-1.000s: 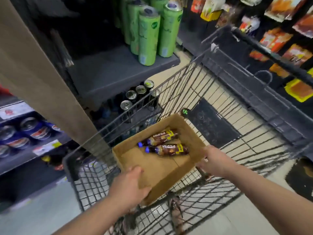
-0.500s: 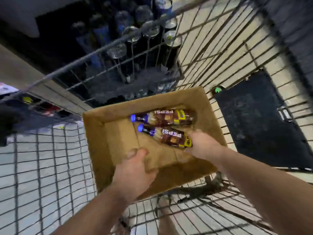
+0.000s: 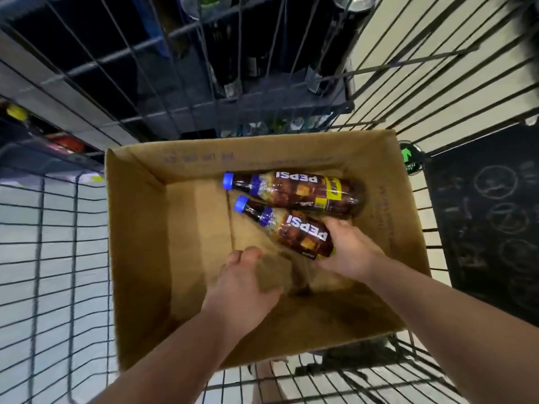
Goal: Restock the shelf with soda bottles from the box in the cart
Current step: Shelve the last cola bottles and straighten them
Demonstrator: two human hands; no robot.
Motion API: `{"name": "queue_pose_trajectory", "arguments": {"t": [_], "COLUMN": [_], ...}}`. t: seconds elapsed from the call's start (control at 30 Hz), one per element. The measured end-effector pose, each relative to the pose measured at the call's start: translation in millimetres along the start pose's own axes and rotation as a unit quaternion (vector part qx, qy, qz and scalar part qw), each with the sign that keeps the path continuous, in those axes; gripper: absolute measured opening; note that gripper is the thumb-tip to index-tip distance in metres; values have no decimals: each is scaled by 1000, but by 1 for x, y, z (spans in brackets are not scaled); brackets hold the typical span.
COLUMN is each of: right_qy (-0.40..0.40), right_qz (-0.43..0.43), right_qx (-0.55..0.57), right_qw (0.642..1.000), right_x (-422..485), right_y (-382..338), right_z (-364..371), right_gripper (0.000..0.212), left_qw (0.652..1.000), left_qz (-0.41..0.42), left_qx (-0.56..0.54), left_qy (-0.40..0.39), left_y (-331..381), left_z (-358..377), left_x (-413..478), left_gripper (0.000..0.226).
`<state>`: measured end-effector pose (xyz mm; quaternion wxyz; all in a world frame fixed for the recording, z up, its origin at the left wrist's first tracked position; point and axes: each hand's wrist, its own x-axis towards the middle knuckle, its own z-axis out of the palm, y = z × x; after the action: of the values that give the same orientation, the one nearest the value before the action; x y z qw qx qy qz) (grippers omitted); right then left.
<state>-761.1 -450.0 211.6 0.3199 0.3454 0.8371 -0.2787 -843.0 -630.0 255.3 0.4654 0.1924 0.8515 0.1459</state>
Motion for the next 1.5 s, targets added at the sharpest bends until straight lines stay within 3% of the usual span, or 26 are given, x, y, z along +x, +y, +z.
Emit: {"name": "queue_pose_trajectory", "arguments": {"t": [0.13, 0.23, 0.37, 0.5, 0.6, 0.73, 0.8, 0.9, 1.0, 1.13, 1.27, 1.5], "right_qy": [-1, 3, 12, 35, 26, -89, -43, 75, 36, -57, -34, -32], "right_qz": [-5, -34, -80, -119, -149, -169, -144, -96, -74, -66, -64, -19], "right_qx": [78, 140, 211, 230, 217, 215, 173, -13, -127, -146, -66, 56], "right_qw": [997, 990, 974, 965, 964, 958, 973, 992, 989, 985, 995, 998], "right_x": [-11, -28, -60, -88, -99, -83, -60, -19, 11, 22, 16, -12], "right_y": [3, -7, -35, -67, -81, -71, -61, -49, -40, -40, -42, -49], "right_z": [4, 1, -11, -14, -15, -29, -35, -43, -38, -23, -5, -10], "right_gripper": [72, 78, 76, 74, 79, 75, 69, 67, 82, 97, 83, 90], "left_qw": [998, 979, 915, 818, 776, 808, 825, 832, 830, 829, 833, 840], "left_qz": [-32, -89, -130, -82, -79, -79, -78, -85, -95, -95, -94, -86], "left_qx": [-47, -183, -382, -569, -624, -580, -555, -541, -541, -542, -534, -523], "left_qy": [0, 1, 4, 12, 50, 71, 76, 88, 99, 102, 109, 120], "left_y": [4, 5, 12, 26, 26, 14, 6, -6, -15, -22, -25, -23], "left_z": [0, -4, -12, -19, -24, -38, -41, -41, -38, -38, -41, -55], "left_x": [-2, -6, -16, -31, -38, -40, -39, -34, -30, -26, -22, -34], "left_gripper": [70, 83, 103, 76, 69, 67, 59, 54, 56, 60, 63, 49]}}
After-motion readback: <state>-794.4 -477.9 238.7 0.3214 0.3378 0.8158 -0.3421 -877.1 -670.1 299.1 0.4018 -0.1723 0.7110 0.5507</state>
